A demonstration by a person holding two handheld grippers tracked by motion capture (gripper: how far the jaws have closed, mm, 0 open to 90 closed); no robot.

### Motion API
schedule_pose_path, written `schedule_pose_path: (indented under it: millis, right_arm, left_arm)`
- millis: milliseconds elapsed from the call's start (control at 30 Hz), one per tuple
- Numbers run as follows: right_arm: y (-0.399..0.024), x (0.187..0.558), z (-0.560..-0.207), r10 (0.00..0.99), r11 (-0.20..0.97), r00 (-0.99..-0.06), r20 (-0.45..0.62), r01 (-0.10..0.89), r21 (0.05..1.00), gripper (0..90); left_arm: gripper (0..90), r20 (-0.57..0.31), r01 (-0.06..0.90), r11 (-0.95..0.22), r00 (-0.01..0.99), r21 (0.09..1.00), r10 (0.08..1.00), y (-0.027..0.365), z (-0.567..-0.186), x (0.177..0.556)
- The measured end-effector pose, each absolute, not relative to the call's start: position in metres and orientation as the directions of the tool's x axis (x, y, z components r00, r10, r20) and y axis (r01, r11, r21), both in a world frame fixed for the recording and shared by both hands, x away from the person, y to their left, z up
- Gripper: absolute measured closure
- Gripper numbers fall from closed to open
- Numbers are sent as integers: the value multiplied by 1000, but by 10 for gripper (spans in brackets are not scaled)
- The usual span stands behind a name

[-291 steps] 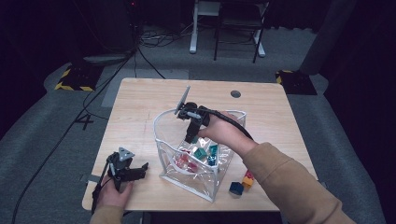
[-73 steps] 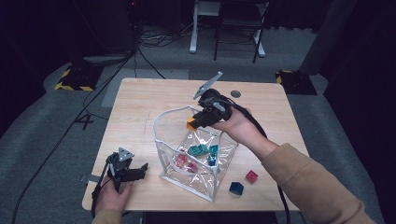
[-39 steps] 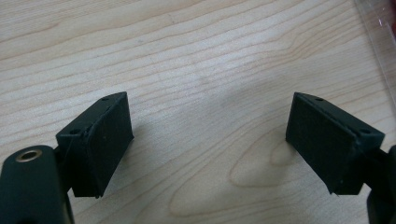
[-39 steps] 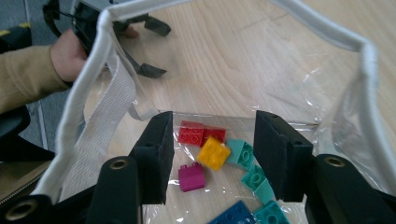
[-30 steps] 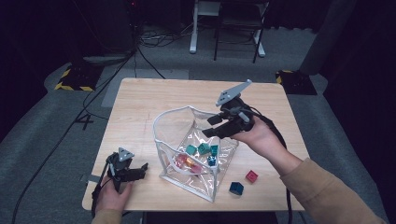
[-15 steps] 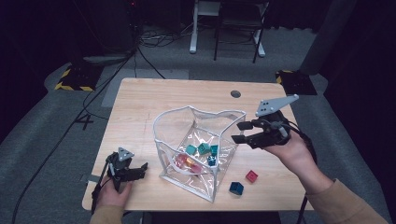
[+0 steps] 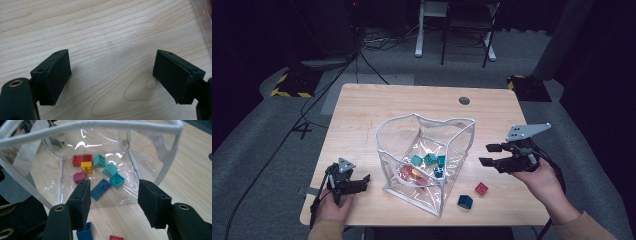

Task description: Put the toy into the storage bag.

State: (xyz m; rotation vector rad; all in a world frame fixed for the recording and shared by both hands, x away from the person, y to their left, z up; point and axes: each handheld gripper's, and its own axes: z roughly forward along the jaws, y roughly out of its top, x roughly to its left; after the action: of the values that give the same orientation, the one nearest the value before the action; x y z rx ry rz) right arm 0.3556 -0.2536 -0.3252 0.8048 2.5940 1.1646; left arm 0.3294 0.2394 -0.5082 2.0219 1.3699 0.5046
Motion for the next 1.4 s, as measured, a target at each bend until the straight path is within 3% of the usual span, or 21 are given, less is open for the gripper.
schedule_pose_path:
  millis: [533, 1400]
  right_arm:
    - [-289, 347, -375, 625, 518, -778, 61, 471, 714, 399]
    - [-280, 339, -472, 630, 539, -771, 98, 525, 659, 398]
  left_arm:
    - [151, -36, 678, -255, 384, 689, 923, 239, -508, 329]
    - [151, -36, 678, -256, 384, 689, 922, 239, -508, 329]
